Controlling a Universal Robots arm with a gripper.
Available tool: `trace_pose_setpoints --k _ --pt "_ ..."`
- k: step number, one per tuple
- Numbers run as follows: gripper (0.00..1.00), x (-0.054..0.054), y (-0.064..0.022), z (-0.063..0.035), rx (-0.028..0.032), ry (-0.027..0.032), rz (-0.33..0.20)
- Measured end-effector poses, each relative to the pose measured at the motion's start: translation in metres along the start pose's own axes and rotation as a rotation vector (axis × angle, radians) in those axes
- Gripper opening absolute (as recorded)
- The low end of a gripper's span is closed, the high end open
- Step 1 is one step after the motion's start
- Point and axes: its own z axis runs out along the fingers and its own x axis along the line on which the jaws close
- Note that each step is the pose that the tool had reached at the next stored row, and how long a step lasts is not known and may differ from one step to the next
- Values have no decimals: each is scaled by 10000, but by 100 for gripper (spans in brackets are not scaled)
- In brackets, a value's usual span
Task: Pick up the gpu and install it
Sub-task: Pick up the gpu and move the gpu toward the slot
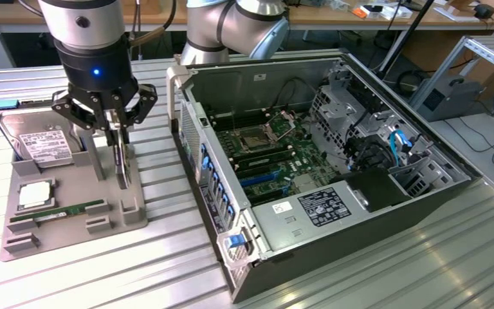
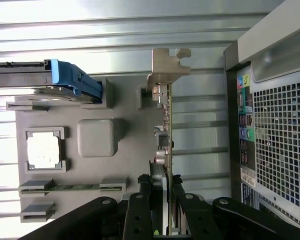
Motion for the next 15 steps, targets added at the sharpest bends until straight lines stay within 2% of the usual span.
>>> trace_pose_setpoints --k 15 --pt "27 -1 1 -36 0 0 0"
